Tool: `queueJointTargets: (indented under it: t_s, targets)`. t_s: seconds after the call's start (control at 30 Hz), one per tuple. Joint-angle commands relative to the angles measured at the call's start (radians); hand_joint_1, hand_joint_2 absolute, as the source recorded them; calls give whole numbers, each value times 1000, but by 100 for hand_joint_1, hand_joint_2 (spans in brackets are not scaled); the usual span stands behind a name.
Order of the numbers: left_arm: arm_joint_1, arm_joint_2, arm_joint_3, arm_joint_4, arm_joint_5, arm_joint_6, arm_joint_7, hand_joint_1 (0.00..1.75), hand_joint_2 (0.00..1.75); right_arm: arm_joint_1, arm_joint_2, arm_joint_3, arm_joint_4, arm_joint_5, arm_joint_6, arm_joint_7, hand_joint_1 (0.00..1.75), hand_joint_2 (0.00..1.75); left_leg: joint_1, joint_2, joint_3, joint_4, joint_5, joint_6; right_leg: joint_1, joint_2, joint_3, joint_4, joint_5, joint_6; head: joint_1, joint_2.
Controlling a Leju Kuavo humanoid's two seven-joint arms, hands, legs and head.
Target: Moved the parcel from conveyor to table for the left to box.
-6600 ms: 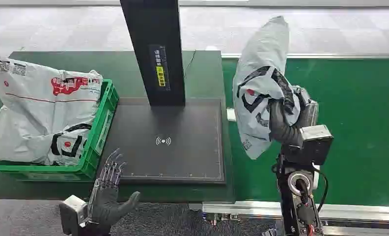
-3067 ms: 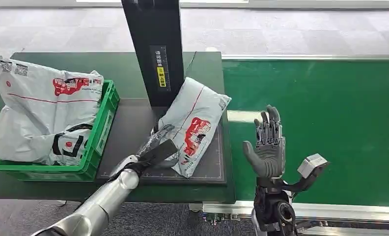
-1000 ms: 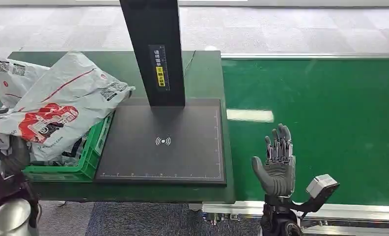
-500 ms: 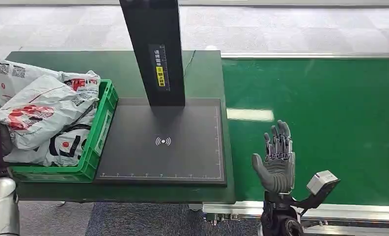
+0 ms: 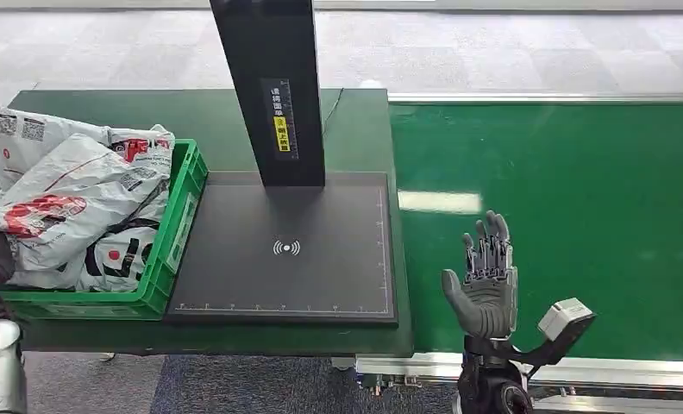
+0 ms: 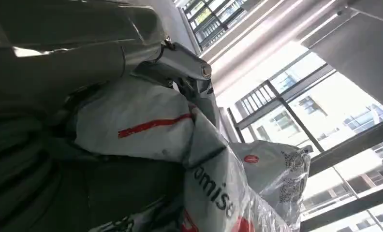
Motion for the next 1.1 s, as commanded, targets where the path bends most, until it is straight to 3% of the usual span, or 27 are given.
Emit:
queueJointTargets:
  t_s: [0.03,0.23,0.47,0.53,0.6,0.93,1.1]
  targets:
    - [83,-103,8,-199,65,-15,-42,0,175,-35,2,-7,61,-1,-2,12,0,175,0,0,2,-2,0,1,0,0,2,-2,1,0,0,0]
    - [377,-284,-205,-677,116,-33,-103,0,175,-12,5,-13,47,9,-12,12,0,175,-1,0,2,-2,-1,2,-1,0,3,-3,0,2,0,0]
    - [548,-351,-333,-823,83,-8,-190,0,175,23,2,-23,6,24,-18,9,0,175,-2,3,3,-2,-3,2,-2,3,3,-3,-1,1,0,0]
    - [592,-384,-351,-884,73,62,-250,0,175,41,4,-32,-16,24,-21,14,0,175,-2,4,7,-4,-4,3,-2,4,8,-7,-1,2,0,0]
    - [629,-397,-377,-927,85,116,-276,0,175,52,4,-38,-29,24,-23,15,0,175,-1,2,0,0,-3,2,-1,1,0,-2,-1,1,1,0]
    - [639,-414,-399,-917,92,134,-249,0,175,61,15,-57,-52,38,-13,15,0,175,-1,1,1,-1,-3,1,-1,1,2,-2,-1,1,1,0]
    - [617,-384,-483,-891,126,-12,-198,0,175,43,15,-58,-30,44,1,17,0,175,-1,2,3,-1,-3,1,-1,1,3,-3,-1,1,1,0]
